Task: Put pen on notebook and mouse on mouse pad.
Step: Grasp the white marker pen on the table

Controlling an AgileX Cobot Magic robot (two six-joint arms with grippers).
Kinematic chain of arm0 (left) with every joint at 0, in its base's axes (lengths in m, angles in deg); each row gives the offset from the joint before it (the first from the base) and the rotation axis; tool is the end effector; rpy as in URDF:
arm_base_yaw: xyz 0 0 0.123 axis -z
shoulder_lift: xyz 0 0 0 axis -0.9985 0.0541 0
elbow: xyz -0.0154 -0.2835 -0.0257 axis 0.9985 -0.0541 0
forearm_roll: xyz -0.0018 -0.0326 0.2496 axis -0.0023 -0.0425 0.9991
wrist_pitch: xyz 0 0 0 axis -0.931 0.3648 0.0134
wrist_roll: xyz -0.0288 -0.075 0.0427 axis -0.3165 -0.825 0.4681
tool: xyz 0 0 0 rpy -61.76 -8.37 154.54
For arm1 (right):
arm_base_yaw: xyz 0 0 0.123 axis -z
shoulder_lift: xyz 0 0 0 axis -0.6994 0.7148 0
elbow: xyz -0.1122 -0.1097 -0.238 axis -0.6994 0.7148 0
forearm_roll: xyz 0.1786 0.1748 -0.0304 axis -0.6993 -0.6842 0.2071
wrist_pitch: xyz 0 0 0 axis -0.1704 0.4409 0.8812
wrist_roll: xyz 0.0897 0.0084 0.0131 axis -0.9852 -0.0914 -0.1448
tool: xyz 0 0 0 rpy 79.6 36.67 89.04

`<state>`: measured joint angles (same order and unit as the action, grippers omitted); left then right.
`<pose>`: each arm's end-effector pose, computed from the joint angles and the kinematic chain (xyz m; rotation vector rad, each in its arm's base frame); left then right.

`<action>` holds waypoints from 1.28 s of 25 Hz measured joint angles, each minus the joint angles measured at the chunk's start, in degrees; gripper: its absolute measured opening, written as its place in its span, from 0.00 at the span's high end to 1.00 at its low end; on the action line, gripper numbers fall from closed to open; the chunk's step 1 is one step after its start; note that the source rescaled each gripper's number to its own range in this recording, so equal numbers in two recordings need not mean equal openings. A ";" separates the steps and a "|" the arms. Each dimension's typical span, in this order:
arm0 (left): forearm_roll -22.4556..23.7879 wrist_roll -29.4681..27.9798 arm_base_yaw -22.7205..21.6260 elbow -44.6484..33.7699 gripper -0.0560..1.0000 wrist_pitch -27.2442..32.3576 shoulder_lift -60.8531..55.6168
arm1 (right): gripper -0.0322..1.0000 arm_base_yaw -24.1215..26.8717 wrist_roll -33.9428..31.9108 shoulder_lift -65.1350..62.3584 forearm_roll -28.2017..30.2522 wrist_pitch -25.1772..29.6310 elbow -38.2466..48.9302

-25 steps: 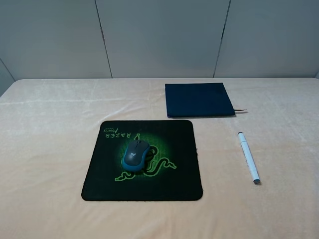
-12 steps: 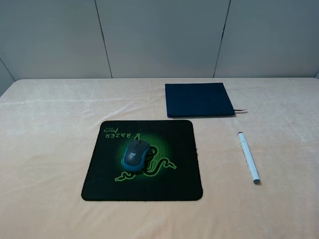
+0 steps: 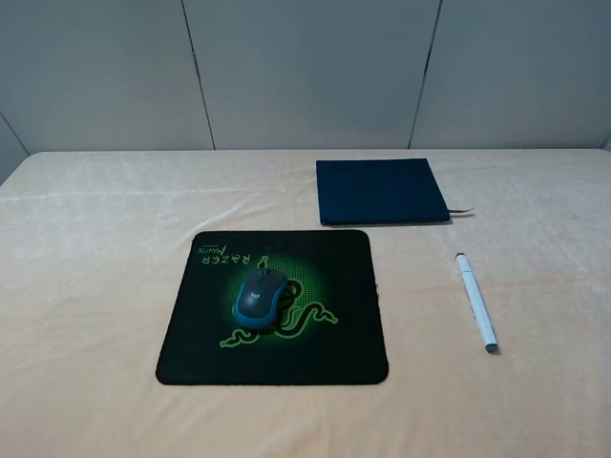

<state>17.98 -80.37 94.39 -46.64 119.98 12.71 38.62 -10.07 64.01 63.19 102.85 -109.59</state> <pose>-0.0036 0.0001 0.2741 0.1520 2.0394 -0.0775 -0.0040 0.0011 0.2778 -0.1017 2.0124 0.0860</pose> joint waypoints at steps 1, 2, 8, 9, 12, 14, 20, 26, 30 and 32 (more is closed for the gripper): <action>0.00 0.00 0.00 0.00 0.00 0.00 0.00 | 0.00 0.00 0.00 0.00 0.00 0.00 0.00; 0.00 0.00 0.00 0.00 0.00 0.00 0.00 | 0.00 0.00 0.00 0.00 0.00 0.00 0.00; 0.00 0.00 0.00 0.00 0.00 0.00 0.00 | 0.00 0.00 0.00 0.00 0.00 0.00 0.00; 0.00 0.00 0.00 0.00 0.00 0.00 0.00 | 0.00 0.00 0.00 0.00 0.00 -0.13 0.00; 0.00 0.00 0.00 0.00 0.00 0.00 0.00 | 0.00 0.00 0.00 0.00 0.00 -0.19 0.00; 0.00 0.00 0.00 0.00 0.00 0.00 0.00 | 0.00 0.00 0.00 0.00 0.00 -0.19 0.00; 0.00 0.00 0.00 0.00 0.00 0.00 0.00 | 0.00 0.00 0.00 0.00 -0.54 -0.19 0.00; 0.00 0.00 0.00 0.00 0.00 0.00 0.00 | 0.00 0.00 0.00 0.00 -0.83 -0.19 0.00; 0.00 0.00 0.00 0.00 0.00 0.00 0.00 | 0.00 0.00 0.00 4.38 -2.18 -0.08 -2.39; 0.00 0.00 0.00 0.00 0.00 0.00 0.00 | 0.00 0.00 0.00 9.12 -3.24 -0.14 -4.45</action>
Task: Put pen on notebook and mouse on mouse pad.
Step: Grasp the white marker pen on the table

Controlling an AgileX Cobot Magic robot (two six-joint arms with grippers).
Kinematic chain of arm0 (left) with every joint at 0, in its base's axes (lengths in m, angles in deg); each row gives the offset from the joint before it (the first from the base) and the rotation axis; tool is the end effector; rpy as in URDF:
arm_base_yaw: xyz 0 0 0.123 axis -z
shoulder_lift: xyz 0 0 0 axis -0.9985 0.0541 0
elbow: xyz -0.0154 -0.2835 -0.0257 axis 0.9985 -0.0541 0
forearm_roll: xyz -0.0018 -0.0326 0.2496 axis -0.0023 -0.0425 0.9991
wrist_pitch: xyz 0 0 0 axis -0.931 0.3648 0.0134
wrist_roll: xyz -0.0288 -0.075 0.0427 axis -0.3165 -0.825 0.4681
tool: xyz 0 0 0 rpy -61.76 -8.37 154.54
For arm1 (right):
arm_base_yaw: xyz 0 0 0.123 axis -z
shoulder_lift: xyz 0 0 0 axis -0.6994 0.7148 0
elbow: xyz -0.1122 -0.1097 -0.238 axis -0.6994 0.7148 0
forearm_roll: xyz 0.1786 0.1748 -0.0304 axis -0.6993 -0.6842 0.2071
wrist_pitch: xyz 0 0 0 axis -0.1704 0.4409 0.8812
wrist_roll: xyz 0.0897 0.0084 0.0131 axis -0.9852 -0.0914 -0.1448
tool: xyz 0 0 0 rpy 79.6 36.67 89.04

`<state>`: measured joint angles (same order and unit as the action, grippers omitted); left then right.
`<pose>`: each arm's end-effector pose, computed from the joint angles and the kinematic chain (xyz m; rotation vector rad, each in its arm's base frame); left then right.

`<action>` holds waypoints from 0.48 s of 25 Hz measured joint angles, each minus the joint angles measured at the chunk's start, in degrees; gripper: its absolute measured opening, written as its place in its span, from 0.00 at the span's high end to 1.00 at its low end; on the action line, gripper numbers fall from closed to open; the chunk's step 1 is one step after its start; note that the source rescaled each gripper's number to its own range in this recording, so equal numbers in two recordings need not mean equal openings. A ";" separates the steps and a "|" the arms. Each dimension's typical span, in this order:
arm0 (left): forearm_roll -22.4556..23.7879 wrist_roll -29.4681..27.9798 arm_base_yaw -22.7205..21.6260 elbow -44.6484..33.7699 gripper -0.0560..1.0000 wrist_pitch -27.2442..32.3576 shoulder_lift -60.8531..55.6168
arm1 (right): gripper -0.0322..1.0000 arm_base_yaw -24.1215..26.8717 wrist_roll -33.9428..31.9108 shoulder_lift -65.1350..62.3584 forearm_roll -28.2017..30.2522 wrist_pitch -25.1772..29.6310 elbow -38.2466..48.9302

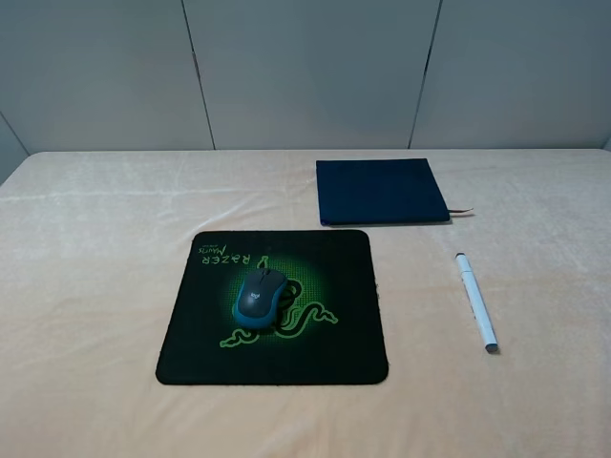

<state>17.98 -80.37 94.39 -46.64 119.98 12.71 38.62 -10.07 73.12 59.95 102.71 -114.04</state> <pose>-0.0036 0.0001 0.2741 0.1520 2.0394 -0.0775 0.0135 0.0073 0.2995 -0.1035 2.0915 0.1515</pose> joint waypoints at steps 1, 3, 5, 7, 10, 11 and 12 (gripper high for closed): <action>0.00 0.00 0.00 0.00 0.00 0.00 0.00 | 0.00 0.00 0.00 2.98 -0.32 0.00 -1.15; 0.00 0.00 0.00 0.00 0.00 0.00 0.00 | 0.00 0.00 1.43 8.67 -0.76 -0.05 -3.10; 0.00 0.00 0.00 0.00 0.00 0.00 0.00 | 0.00 0.00 3.28 14.95 -0.87 -0.05 -5.08; 0.00 0.00 0.00 0.00 0.00 0.00 0.00 | 0.00 0.00 5.04 20.51 -1.26 -0.05 -6.54; 0.00 0.00 0.00 0.00 0.00 0.00 0.00 | 0.00 0.00 7.75 28.72 -1.62 -0.08 -8.36; 0.00 0.00 0.00 0.00 0.00 0.00 0.00 | 0.00 -0.64 8.27 31.34 -1.42 -0.12 -8.95; 0.00 0.00 0.00 0.00 0.00 0.00 0.00 | 0.00 -1.88 8.56 33.78 -1.08 -0.16 -9.55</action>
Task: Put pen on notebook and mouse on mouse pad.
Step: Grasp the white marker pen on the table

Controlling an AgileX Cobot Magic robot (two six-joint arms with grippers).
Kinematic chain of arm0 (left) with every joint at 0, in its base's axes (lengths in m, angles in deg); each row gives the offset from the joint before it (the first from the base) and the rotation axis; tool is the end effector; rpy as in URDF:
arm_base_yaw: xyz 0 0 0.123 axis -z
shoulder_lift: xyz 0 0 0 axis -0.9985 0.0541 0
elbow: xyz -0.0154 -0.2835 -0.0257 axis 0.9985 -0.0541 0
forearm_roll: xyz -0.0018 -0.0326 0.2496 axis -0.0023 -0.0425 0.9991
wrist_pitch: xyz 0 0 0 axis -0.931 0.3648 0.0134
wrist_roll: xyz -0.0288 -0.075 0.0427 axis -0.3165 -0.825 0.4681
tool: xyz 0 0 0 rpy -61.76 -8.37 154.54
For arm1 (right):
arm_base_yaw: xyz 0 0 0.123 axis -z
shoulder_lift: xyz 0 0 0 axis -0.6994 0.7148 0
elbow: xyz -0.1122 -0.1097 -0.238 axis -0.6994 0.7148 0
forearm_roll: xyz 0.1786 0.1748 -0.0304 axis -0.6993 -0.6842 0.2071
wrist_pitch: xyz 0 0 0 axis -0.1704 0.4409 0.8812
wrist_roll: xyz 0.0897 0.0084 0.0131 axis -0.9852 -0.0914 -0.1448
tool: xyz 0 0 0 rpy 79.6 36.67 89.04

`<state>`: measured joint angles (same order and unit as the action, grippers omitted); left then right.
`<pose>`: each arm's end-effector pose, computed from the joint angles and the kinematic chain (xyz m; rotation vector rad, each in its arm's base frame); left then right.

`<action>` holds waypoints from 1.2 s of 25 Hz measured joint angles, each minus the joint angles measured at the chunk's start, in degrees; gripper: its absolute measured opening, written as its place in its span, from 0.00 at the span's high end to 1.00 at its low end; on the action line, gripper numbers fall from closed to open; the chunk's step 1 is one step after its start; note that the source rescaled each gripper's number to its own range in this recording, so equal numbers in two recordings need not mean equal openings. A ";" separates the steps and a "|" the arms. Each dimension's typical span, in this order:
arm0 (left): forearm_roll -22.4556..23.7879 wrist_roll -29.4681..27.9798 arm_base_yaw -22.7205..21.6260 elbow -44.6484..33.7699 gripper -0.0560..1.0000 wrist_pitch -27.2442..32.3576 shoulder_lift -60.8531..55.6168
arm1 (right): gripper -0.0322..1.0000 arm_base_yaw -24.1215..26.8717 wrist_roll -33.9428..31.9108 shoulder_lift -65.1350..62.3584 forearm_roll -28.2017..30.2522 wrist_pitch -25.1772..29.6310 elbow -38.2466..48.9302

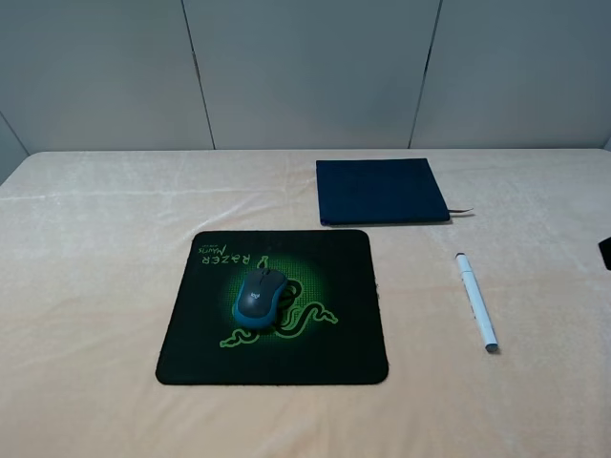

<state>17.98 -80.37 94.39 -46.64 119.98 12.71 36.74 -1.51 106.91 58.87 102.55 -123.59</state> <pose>-0.0036 0.0001 0.2741 0.1520 2.0394 -0.0775 0.1174 0.0232 0.3116 -0.3255 2.4894 0.1142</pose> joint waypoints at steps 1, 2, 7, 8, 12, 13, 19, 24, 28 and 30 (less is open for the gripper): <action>0.00 0.00 0.00 0.00 0.00 0.00 0.00 | 0.00 -1.55 0.07 2.29 0.29 0.00 -0.62; 0.00 0.00 0.00 0.00 0.00 0.00 0.00 | 0.00 -2.89 -0.07 4.17 0.54 -0.03 -1.14; 0.00 0.00 0.00 0.00 0.00 0.00 0.00 | 0.00 -8.27 -3.70 15.04 1.36 -0.56 -4.15; 0.00 0.00 0.00 0.00 0.00 0.00 0.00 | 0.00 -8.72 -4.62 17.25 1.36 -1.07 -4.80; 0.00 0.00 0.00 0.00 0.00 0.00 0.00 | 0.00 -8.92 -7.44 25.00 1.25 -3.04 -7.00; 0.00 0.00 0.00 0.00 0.00 0.00 0.00 | 0.00 -8.92 -7.91 26.90 0.93 -3.66 -7.48; 0.00 0.00 0.00 0.00 0.00 0.00 0.00 | 0.00 -8.92 -8.56 36.71 -0.21 -8.08 -8.47; 0.00 0.00 0.00 0.00 0.00 0.00 0.00 | 0.00 -8.92 -8.56 43.90 -0.31 -11.28 -8.64; 0.00 0.00 0.00 0.00 0.00 0.00 0.00 | 0.00 -8.92 -8.56 49.00 -0.10 -13.87 -8.64; 0.00 0.00 0.00 0.00 0.00 0.00 0.00 | 0.00 -8.92 -8.56 51.00 0.14 -14.91 -8.64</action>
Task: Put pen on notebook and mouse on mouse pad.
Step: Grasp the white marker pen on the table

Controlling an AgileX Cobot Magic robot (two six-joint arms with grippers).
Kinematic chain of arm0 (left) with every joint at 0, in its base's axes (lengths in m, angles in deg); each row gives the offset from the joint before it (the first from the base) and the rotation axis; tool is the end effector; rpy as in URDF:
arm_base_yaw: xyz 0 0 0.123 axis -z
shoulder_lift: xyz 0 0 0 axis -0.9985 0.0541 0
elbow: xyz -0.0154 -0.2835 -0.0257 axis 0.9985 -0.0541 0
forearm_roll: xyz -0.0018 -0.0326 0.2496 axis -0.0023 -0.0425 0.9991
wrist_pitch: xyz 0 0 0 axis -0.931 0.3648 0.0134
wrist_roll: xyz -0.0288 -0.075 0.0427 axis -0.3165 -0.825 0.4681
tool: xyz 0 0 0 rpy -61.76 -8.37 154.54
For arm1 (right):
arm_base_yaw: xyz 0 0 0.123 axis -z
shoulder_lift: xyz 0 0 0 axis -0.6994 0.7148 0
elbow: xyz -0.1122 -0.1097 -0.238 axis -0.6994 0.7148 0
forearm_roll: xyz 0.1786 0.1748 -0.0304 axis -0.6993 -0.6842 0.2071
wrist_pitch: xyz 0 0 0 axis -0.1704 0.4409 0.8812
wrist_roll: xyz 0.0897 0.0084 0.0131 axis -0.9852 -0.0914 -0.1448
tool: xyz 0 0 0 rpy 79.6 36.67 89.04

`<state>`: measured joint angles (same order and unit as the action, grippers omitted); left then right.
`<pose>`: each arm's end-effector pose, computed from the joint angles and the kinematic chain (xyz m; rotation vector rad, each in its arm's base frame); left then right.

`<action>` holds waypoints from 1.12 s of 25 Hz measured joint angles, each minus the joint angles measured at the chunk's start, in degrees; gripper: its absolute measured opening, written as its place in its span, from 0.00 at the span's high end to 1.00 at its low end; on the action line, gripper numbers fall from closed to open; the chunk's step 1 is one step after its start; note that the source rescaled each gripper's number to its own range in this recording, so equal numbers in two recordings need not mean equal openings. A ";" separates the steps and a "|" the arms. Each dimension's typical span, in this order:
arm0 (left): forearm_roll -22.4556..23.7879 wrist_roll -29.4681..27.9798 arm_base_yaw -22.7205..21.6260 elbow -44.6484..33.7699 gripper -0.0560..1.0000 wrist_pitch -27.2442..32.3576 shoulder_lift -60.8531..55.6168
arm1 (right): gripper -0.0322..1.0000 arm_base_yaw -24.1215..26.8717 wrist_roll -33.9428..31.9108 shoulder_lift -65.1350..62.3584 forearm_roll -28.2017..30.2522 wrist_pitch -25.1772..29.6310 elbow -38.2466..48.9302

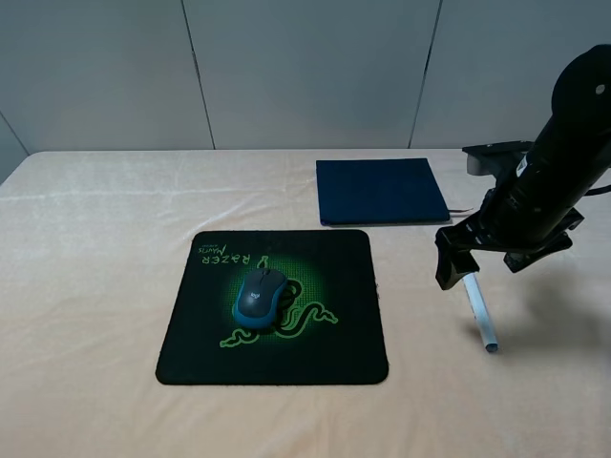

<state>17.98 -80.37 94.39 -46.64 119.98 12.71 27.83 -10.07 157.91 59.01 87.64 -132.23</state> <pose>-0.0036 0.0001 0.2741 0.1520 2.0394 -0.0775 0.2682 0.0858 0.1770 -0.3406 2.9815 0.1337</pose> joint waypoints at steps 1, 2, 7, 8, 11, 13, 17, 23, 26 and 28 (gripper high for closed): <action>0.00 0.00 0.00 0.00 0.00 0.00 0.00 | 0.00 0.00 0.00 0.96 0.11 -0.48 0.00; 0.00 0.00 0.00 0.00 0.00 0.00 0.00 | 0.00 0.00 0.00 1.84 0.17 -0.77 0.00; 0.00 0.00 0.00 0.00 0.00 0.00 0.00 | 0.00 0.00 0.00 4.79 0.35 -2.86 0.00; 0.00 0.00 0.00 0.00 0.00 0.00 0.00 | 0.00 0.00 0.00 5.11 0.41 -3.25 0.00; 0.00 0.00 0.00 0.00 0.00 0.00 0.00 | 0.00 0.00 0.00 6.15 0.67 -3.81 -0.04; 0.00 0.00 0.00 0.00 0.00 0.00 0.00 | 0.00 0.00 0.36 7.37 0.85 -4.65 -0.04; 0.00 0.00 0.00 0.00 0.00 0.00 0.00 | 0.00 0.00 0.41 10.31 1.32 -5.39 -0.04; 0.00 0.00 0.00 0.00 0.00 0.00 0.00 | 0.00 0.00 0.41 12.98 1.67 -6.85 -0.04; 0.00 0.00 0.00 0.00 0.00 0.00 0.00 | 0.00 0.00 0.47 13.07 1.67 -7.60 -0.04; 0.00 0.00 0.00 0.00 0.00 0.00 0.00 | 0.00 0.00 0.47 13.20 1.67 -7.72 -0.04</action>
<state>17.98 -80.37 94.39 -46.64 119.98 12.71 27.83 -9.61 171.11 60.68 79.92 -132.27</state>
